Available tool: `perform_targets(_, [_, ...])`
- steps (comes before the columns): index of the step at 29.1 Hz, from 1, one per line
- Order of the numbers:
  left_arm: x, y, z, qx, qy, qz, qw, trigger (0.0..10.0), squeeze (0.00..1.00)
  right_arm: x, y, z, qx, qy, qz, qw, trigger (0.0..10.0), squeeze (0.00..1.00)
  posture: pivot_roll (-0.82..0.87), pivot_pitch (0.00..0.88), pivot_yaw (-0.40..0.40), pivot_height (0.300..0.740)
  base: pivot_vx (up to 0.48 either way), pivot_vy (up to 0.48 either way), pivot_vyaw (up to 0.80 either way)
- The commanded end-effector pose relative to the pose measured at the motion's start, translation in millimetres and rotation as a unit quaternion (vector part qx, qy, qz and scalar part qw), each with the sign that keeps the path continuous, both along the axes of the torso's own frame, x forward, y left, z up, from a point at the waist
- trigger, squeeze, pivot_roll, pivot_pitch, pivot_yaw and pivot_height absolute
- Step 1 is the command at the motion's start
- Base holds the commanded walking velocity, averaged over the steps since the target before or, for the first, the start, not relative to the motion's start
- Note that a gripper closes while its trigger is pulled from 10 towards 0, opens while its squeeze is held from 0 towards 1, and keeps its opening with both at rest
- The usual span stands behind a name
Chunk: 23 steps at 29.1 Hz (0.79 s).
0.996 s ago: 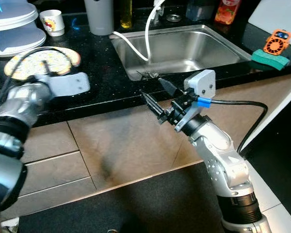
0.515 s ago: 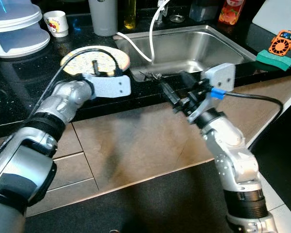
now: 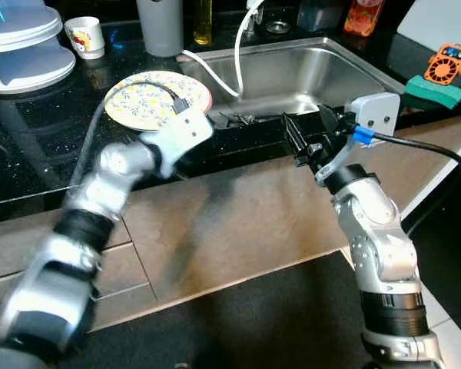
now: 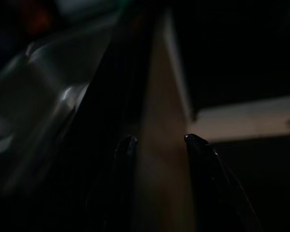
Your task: Kitchen organization
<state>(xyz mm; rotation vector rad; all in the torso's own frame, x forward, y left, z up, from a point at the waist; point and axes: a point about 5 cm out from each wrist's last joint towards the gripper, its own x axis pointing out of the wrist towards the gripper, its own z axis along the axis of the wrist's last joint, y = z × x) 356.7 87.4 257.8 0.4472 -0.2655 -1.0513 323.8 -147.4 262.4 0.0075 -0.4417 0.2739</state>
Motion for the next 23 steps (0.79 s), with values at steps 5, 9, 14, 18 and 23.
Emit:
perform_targets(5, [9.7,8.8,41.3,-0.178,0.039,0.053,0.982,10.0,0.0,-0.9,-4.2,2.4,0.015,-0.008,-0.011,1.0,10.0,0.0,0.1,0.094,0.033,0.74,0.0,0.0,0.0])
perform_targets(9, [18.5,22.9,57.0,-0.279,0.019,0.158,0.947,10.0,0.0,-2.9,-26.5,11.7,0.051,-0.043,-0.104,0.992,10.0,0.0,0.1,0.097,0.032,0.74,0.0,0.0,0.0])
perform_targets(14, [12.1,42.4,71.7,-0.468,0.098,0.169,0.862,10.0,0.0,-6.9,-55.8,20.7,0.081,-0.063,-0.205,0.973,10.0,0.0,0.08,0.101,0.041,0.74,0.0,0.0,0.0])
perform_targets(18, [11.0,51.2,68.3,-0.443,0.064,0.208,0.87,10.0,0.0,-9.6,-65.1,22.8,0.087,-0.063,-0.212,0.971,10.0,0.0,0.08,0.102,0.043,0.74,0.0,0.0,0.0])
perform_targets(23, [0.0,56.0,67.8,-0.345,-0.051,0.254,0.902,10.0,0.0,-19.1,-69.1,26.2,0.078,-0.086,-0.2,0.973,10.0,0.0,0.07,0.104,0.041,0.74,0.0,0.0,0.0])
